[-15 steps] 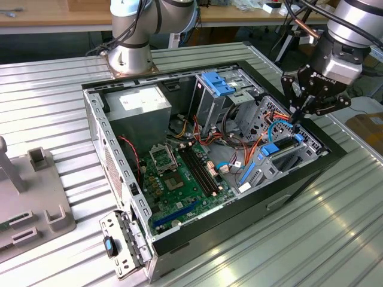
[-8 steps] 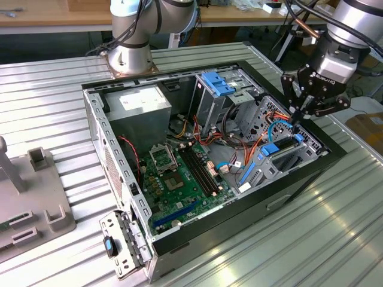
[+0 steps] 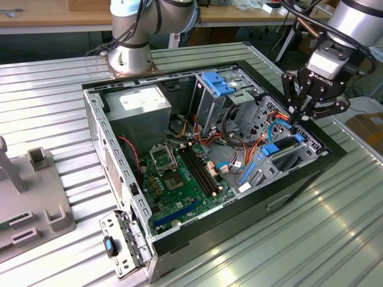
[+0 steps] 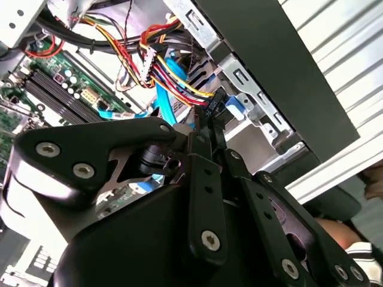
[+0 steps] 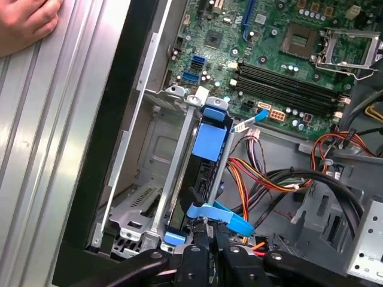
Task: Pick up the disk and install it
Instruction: 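Insert the first disk wire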
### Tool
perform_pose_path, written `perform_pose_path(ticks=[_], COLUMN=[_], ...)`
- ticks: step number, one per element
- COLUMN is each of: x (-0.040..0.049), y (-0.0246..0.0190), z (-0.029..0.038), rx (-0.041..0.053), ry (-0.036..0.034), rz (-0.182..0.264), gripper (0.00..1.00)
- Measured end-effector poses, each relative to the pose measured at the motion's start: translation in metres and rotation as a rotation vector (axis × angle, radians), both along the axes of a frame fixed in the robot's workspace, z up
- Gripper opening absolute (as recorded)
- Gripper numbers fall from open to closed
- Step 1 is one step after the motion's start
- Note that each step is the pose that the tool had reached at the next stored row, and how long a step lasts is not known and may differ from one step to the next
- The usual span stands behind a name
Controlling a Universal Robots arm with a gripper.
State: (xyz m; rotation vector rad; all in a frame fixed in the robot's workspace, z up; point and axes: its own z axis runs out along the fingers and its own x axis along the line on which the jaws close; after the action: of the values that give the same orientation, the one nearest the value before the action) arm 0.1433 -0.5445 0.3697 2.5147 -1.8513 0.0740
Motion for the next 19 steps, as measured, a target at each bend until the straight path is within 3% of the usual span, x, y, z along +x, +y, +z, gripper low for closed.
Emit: perform_pose_path(ticks=[3, 5, 6, 8, 15, 17, 19], x=[-0.0007, -0.0009, -0.0009, -0.001, -0.001, -0.0011, -0.0012], y=[0.0, -0.0015, -0.0026, -0.003, -0.0031, -0.0034, -0.0051], z=[0.0, 0.0001, 0.0, -0.0002, -0.0051, -0.0052, -0.0052], rx=[0.0035, 0.0626, 0.0878, 0.0889, 0.0885, 0.0898, 0.1041], ry=[0.0004, 0.0008, 0.0009, 0.0004, -0.0075, -0.0078, -0.0064], rz=[-0.011, -0.012, -0.012, -0.022, -0.2, -0.211, -0.215], gripper=[0.16, 0.16, 0.16, 0.16, 0.16, 0.16, 0.16])
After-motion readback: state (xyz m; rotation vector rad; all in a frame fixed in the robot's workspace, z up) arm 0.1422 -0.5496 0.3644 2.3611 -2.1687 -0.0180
